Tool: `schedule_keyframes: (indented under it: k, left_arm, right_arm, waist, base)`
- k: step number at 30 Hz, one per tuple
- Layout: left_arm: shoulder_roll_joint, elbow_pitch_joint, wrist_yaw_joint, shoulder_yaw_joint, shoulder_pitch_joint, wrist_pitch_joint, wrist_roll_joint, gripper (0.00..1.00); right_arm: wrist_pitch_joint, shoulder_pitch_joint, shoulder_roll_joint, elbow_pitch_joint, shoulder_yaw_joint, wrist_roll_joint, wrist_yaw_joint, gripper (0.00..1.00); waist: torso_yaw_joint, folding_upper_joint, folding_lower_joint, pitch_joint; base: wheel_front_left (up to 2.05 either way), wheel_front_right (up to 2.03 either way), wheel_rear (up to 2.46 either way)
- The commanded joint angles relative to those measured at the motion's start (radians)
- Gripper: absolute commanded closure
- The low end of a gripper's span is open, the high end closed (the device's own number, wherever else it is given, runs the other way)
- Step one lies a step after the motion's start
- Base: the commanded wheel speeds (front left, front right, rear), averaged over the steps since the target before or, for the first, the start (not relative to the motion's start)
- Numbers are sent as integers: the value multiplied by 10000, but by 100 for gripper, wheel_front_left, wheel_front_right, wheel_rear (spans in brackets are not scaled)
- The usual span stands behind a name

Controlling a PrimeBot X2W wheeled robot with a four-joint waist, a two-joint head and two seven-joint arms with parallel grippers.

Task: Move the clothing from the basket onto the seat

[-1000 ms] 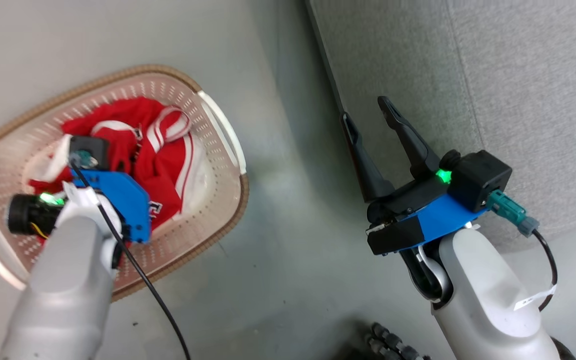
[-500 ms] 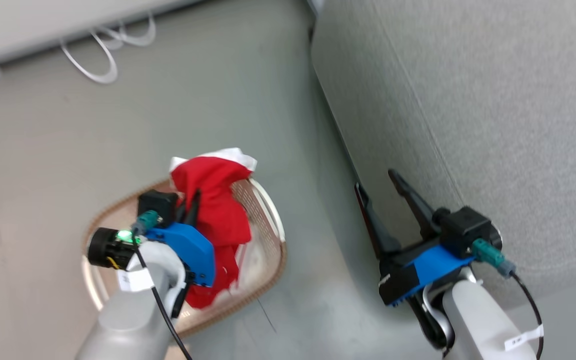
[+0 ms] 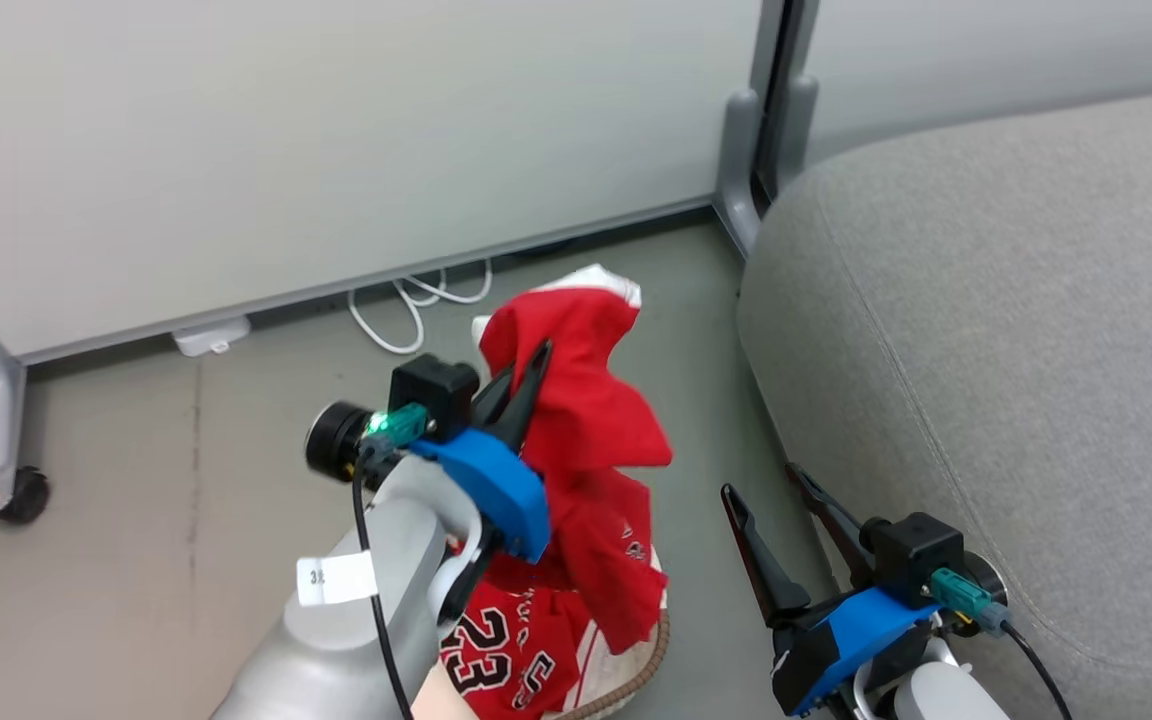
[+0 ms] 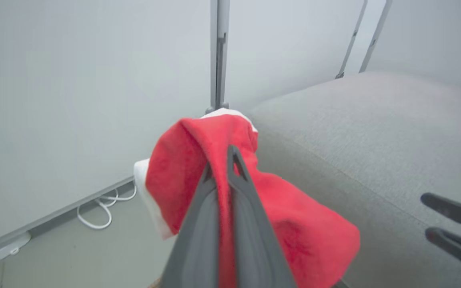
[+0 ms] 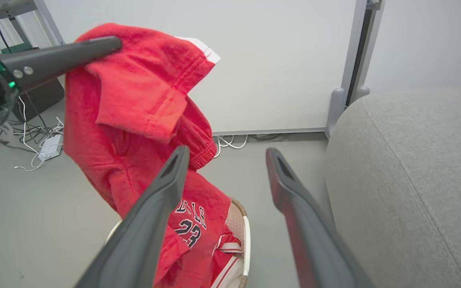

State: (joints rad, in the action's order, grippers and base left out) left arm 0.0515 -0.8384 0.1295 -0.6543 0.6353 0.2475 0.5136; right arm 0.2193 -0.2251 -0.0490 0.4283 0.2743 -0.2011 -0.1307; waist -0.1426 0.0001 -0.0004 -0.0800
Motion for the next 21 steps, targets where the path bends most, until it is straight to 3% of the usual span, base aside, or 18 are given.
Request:
schedule_keyframes:
  k: [1,21]
  left_arm:
    - [-8,159,9,-137,227,27,130,100]
    - [-9,764,-281,-1625,1152,21,1407,100]
  right_arm:
    - [-63,150,-25,-69,3,81,-2,0]
    - [-529,323,-24,-485,493,-131,-2,0]
  waist:
    - [335,-1,4,342]
    - [489,-1,4,665]
  base:
    - [0,0,0]
    - [0,0,0]
